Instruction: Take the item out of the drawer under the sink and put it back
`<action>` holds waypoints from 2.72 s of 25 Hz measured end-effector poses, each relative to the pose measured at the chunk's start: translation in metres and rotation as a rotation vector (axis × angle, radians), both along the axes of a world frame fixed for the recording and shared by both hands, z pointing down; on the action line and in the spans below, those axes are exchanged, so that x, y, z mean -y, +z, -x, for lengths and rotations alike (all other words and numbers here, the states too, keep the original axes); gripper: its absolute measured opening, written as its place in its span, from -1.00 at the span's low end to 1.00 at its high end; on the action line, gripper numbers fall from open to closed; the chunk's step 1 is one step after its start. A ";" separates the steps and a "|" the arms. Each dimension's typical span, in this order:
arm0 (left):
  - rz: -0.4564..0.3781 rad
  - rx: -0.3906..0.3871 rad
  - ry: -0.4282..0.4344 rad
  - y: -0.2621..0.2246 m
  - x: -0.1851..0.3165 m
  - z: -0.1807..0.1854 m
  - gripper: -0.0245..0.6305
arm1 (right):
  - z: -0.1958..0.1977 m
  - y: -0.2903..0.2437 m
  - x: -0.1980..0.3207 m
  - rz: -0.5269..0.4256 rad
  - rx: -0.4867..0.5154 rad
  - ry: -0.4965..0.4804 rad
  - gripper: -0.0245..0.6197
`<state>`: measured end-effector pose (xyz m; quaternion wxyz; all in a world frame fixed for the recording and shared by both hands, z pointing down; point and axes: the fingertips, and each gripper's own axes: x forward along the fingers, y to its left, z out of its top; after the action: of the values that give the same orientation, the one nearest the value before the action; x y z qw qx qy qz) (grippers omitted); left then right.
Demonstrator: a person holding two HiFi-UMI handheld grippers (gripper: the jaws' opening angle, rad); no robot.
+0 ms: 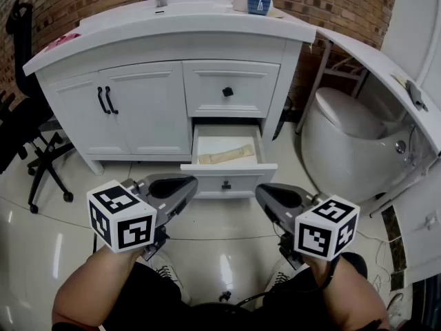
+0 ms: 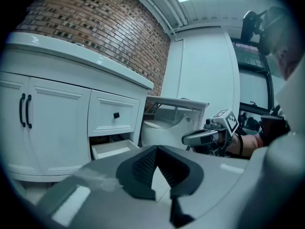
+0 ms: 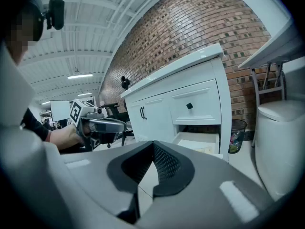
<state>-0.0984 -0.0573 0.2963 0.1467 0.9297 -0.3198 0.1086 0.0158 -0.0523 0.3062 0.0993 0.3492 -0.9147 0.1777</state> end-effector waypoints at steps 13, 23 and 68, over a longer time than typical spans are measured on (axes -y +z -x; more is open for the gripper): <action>0.009 0.012 0.019 0.008 0.033 -0.005 -0.91 | 0.012 -0.006 0.019 0.008 0.048 -0.038 -0.91; -0.069 0.126 -0.011 0.019 0.093 -0.004 -0.91 | -0.008 0.019 0.079 0.041 0.028 0.040 -0.91; 0.238 0.893 0.492 0.244 0.255 -0.075 -0.59 | -0.021 0.041 0.143 0.154 0.101 0.039 -0.91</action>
<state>-0.0233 -0.3118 0.5403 0.0707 0.8173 -0.1090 0.5613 0.0372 -0.1951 0.3470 0.0763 0.3487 -0.8952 0.2670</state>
